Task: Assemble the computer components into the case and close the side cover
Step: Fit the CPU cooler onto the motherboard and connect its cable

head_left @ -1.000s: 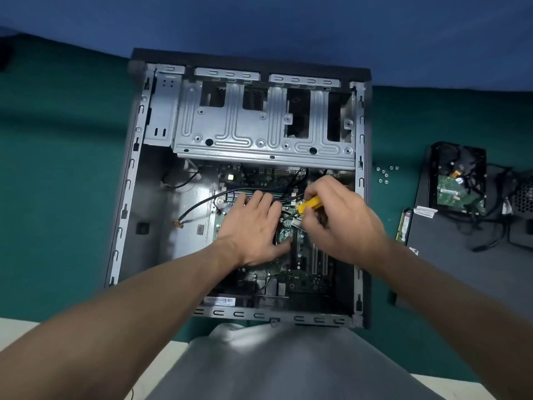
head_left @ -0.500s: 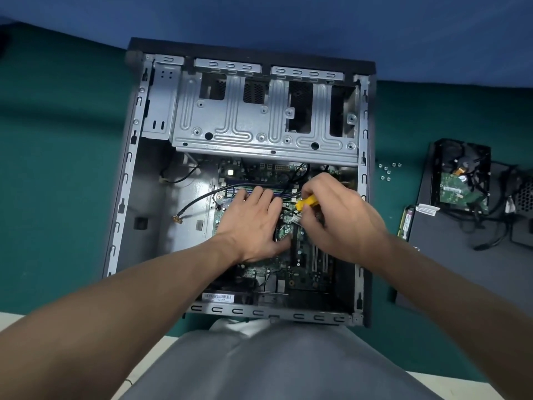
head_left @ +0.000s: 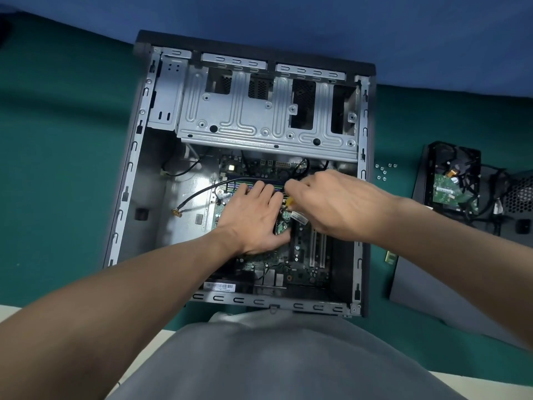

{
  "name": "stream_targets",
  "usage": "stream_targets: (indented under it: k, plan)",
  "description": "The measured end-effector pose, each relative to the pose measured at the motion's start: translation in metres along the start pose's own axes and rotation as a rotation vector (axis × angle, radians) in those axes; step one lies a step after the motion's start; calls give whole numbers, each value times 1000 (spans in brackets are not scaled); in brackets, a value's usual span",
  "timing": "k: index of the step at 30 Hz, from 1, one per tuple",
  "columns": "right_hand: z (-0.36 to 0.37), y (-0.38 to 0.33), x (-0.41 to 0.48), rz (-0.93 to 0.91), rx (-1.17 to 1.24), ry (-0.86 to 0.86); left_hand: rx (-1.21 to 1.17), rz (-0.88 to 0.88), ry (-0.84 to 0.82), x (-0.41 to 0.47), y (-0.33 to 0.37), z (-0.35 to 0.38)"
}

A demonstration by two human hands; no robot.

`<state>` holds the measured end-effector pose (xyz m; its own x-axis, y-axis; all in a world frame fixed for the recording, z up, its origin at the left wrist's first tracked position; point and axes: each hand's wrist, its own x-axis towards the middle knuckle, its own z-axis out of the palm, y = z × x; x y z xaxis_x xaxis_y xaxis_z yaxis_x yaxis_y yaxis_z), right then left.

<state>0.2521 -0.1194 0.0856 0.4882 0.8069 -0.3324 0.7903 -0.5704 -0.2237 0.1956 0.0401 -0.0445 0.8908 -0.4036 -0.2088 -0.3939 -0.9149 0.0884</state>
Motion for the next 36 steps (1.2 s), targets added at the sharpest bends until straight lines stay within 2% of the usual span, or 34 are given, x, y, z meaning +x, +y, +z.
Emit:
stream_targets:
  k: [2, 5, 7, 10, 15, 17, 19, 22, 24, 28, 32, 36]
  plan:
    - [5, -3, -1, 106, 64, 44, -8, 8, 23, 0, 0, -1]
    - [12, -14, 0, 393, 197, 142, -13, 11, 48, 0, 0, -2]
    - [14, -24, 1, 474, 120, 153, -12, 11, 49, -1, 0, -2]
    - [6, -35, 1, 386, -45, 59, 1, -2, 5, -2, 0, -3]
    - [-18, -33, 7, 62, -279, -45, -3, -2, -13, -1, 0, -1]
    - [-23, -34, 10, 10, -301, -74, 0, -2, -13, -1, 0, -1]
    - [-20, -37, 12, 125, -199, -53, 1, 4, -14, 0, 0, -1]
    - [-14, -36, 18, 461, 122, -21, -18, 25, 7, 0, -1, -4]
    - [-14, -30, 22, 581, 209, -32, -58, 61, 42, -2, -3, -7]
    - [-22, -26, 19, 427, 11, -182, -41, 198, 16, -9, -13, -12]
    - [-20, -25, 13, 78, -390, -141, 72, 225, 17, -12, -12, -13]
    - [-13, -23, 13, -114, -434, -145, 93, 194, -48, -8, -9, -10]
